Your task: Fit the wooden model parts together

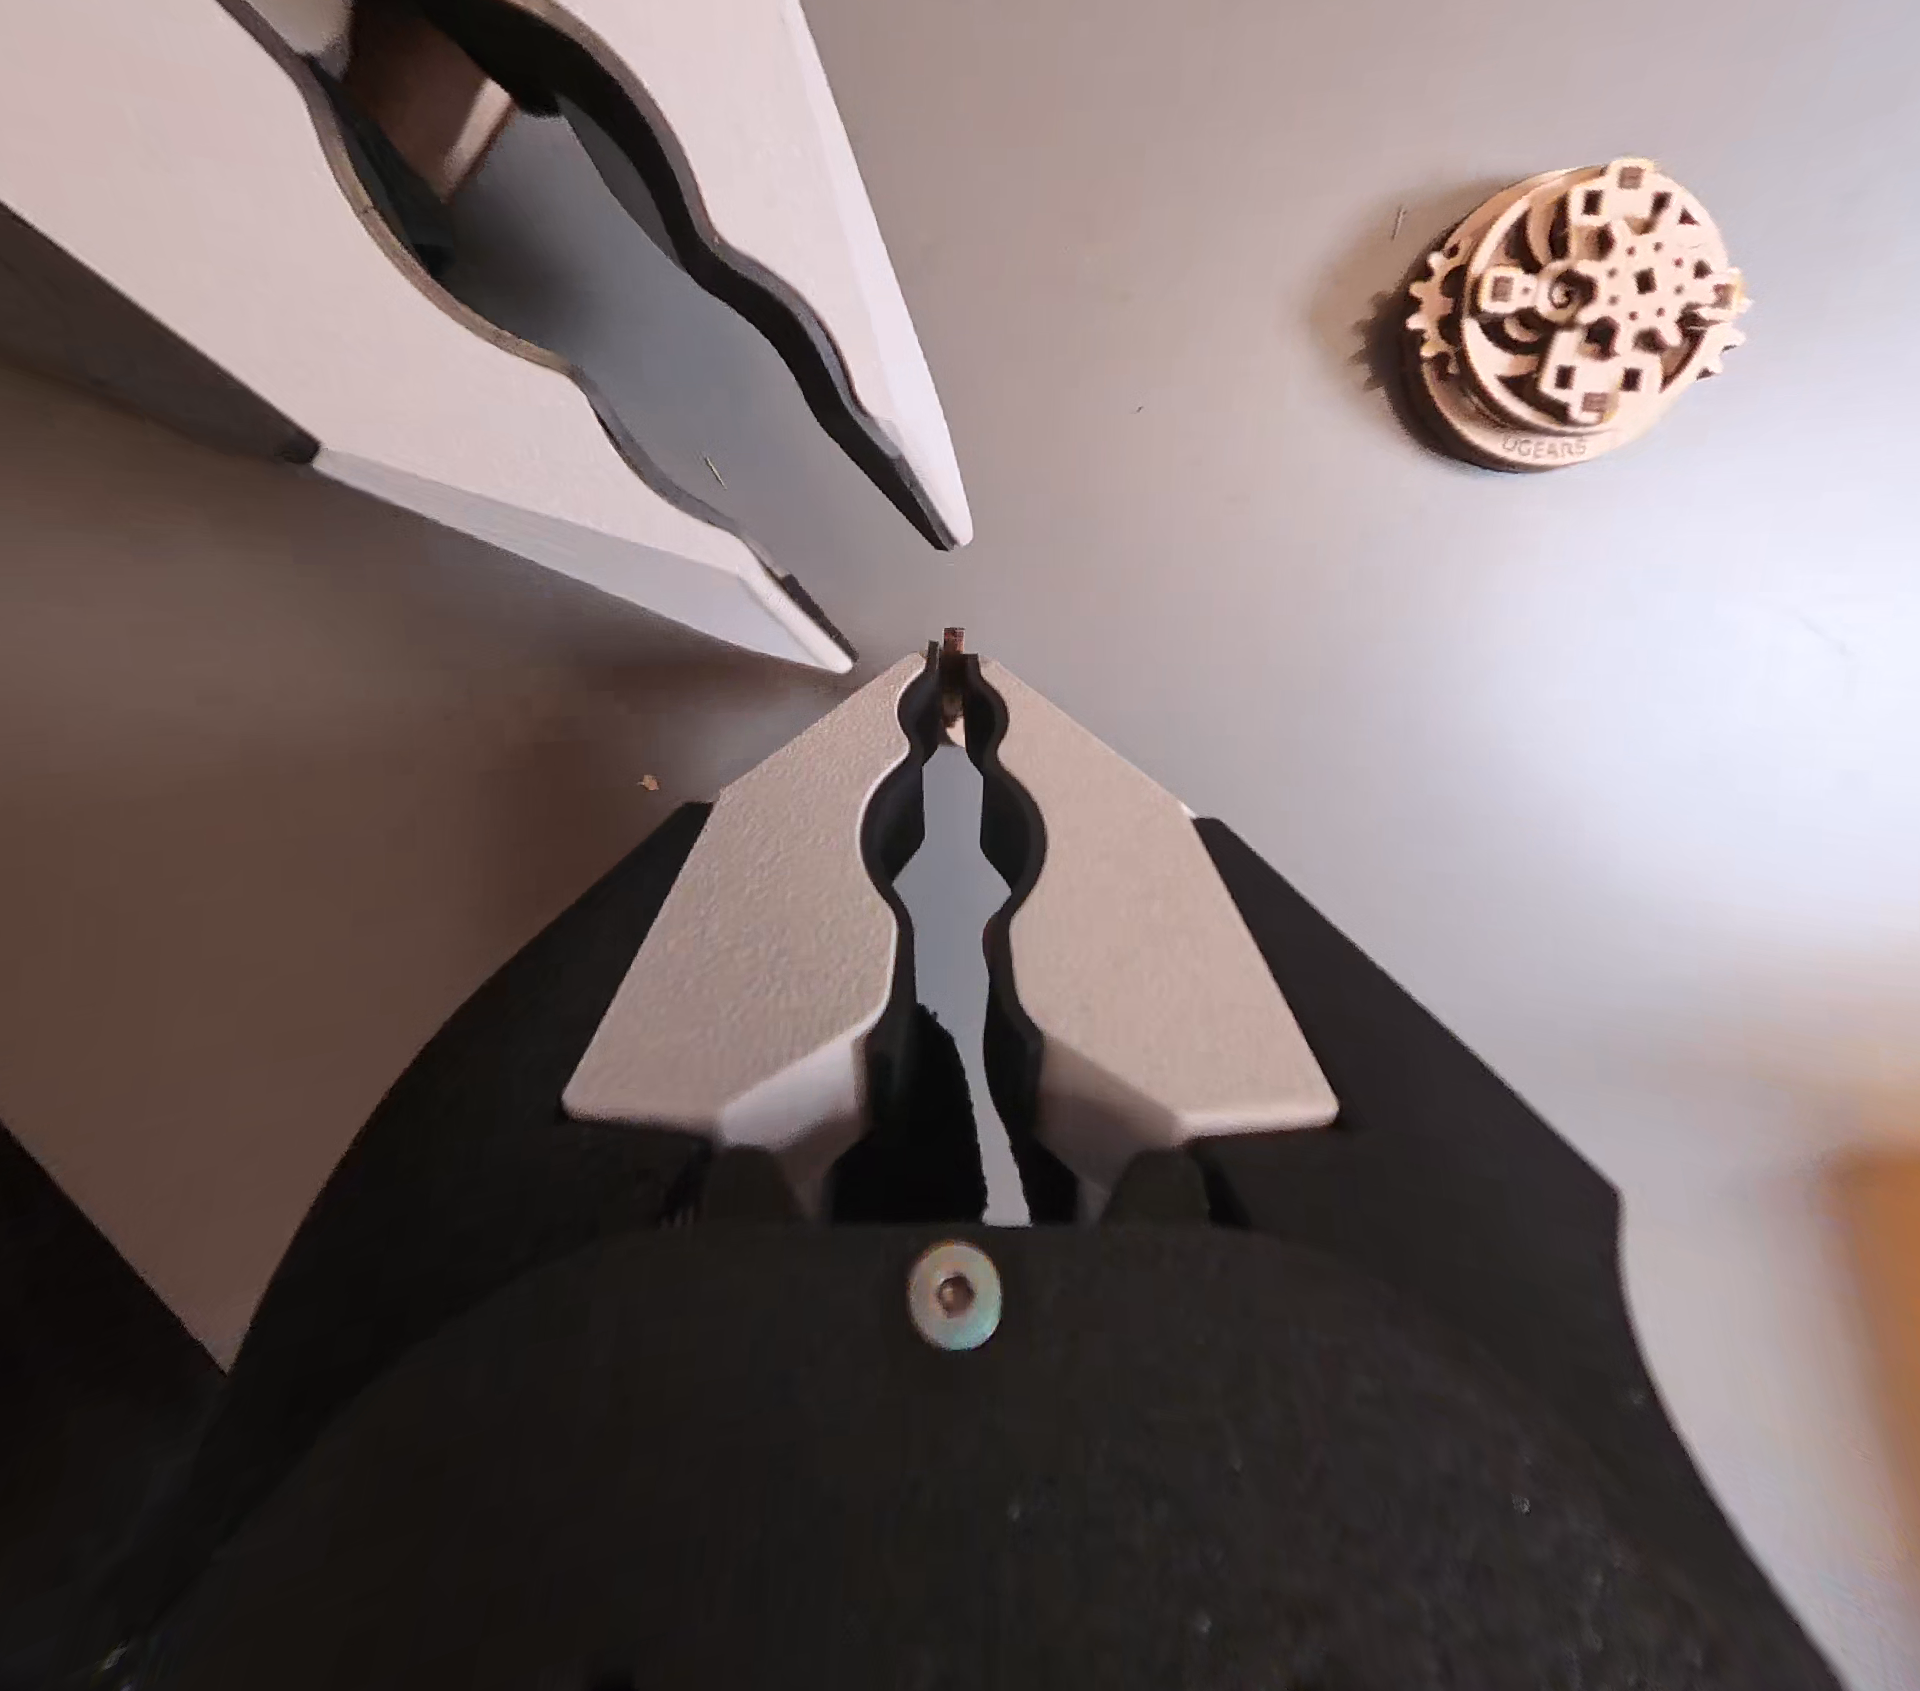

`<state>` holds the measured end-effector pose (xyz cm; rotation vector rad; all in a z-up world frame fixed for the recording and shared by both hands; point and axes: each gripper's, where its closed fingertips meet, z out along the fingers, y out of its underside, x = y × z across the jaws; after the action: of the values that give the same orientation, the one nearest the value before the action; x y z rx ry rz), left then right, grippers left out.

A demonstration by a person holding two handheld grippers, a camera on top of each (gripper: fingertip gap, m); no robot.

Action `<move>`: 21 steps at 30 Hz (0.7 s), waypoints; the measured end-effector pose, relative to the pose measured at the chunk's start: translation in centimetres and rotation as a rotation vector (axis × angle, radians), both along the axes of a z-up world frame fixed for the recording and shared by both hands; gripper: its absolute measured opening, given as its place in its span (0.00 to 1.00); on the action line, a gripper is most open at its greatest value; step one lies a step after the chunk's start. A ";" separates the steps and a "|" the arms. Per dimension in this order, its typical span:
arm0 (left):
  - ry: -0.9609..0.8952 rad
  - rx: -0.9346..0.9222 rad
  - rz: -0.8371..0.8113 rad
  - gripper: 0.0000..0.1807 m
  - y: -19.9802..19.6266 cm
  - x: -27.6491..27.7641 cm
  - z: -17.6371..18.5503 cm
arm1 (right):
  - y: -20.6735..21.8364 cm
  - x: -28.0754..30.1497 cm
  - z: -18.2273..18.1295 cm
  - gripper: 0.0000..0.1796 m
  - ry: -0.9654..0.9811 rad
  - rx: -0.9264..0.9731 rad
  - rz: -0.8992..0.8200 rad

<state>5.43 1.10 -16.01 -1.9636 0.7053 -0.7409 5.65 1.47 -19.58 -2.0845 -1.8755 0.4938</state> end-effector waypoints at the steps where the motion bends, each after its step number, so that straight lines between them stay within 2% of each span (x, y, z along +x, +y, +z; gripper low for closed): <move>1: -0.007 0.006 -0.002 0.10 0.0 0.1 0.1 | 0.0 0.1 0.2 0.00 0.028 -0.006 -0.011; 4: -0.039 0.018 -0.011 0.12 -0.3 0.4 0.5 | -0.2 0.6 0.8 0.01 0.118 -0.031 -0.036; 12: -0.049 0.204 -0.119 0.17 -2.1 2.4 3.1 | -2.5 1.2 5.7 0.00 0.517 -0.138 -0.061; 16: -0.073 0.281 -0.228 0.17 -3.9 4.4 4.1 | -3.5 2.7 6.6 0.00 0.634 -0.214 -0.107; 21: -0.027 0.340 -0.273 0.13 -4.9 6.0 4.0 | -4.6 3.9 7.2 0.00 0.721 -0.328 -0.138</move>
<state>11.41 -3.83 -11.98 -1.5648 1.0248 -0.7515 9.60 -3.17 -12.43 -1.8245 -1.2796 1.3709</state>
